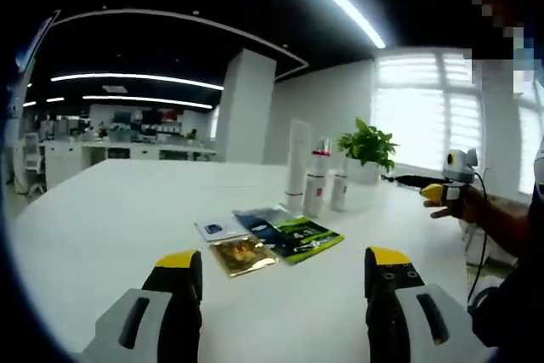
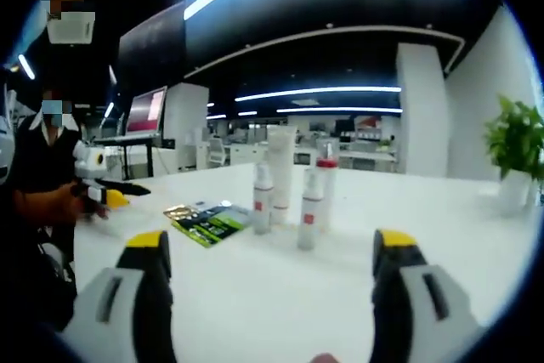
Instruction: Arrange the skincare products in the storage area until every visible bottle or jar stands upright without overlapping.
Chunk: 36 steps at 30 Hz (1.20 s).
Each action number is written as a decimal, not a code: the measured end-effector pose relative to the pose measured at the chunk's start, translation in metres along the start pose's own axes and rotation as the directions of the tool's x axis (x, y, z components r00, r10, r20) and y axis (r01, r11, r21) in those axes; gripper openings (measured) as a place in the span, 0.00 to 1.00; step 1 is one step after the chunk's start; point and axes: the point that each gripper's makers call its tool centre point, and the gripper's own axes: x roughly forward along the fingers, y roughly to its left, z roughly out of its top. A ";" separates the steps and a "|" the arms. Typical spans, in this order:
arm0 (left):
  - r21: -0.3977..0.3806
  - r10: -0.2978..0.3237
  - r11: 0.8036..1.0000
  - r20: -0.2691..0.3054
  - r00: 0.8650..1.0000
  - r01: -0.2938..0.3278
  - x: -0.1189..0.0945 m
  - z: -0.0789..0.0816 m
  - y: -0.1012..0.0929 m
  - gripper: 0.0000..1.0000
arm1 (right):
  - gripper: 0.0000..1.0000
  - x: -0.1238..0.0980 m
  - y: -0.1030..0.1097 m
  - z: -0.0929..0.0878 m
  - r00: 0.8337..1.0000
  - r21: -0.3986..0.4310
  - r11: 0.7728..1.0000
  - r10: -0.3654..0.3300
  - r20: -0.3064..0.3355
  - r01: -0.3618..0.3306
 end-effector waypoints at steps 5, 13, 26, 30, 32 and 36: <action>0.036 0.022 0.999 0.012 1.000 -0.022 -0.009 0.010 -0.008 0.97 | 1.00 -0.012 -0.007 0.003 1.000 0.006 1.000 -0.024 -0.008 0.024; 0.041 0.037 0.998 0.017 0.999 -0.037 -0.020 0.017 -0.014 1.00 | 1.00 -0.033 -0.016 0.012 0.998 0.015 0.998 -0.062 0.006 0.062; 0.059 0.071 0.996 -0.012 0.997 -0.070 -0.035 0.016 -0.016 1.00 | 1.00 -0.051 -0.019 0.019 0.996 -0.027 0.997 -0.075 -0.039 0.074; 0.069 0.084 0.994 -0.019 0.996 -0.083 -0.039 0.016 -0.014 1.00 | 1.00 -0.053 -0.019 0.020 0.997 -0.020 0.997 -0.071 -0.043 0.070; 0.065 0.090 0.994 -0.020 0.996 -0.088 -0.040 0.016 -0.013 1.00 | 1.00 -0.054 -0.018 0.021 0.997 -0.019 0.997 -0.069 -0.040 0.068; 0.067 0.093 0.994 -0.027 0.995 -0.091 -0.043 0.019 -0.016 1.00 | 1.00 -0.056 -0.017 0.026 0.997 -0.030 0.997 -0.066 -0.041 0.065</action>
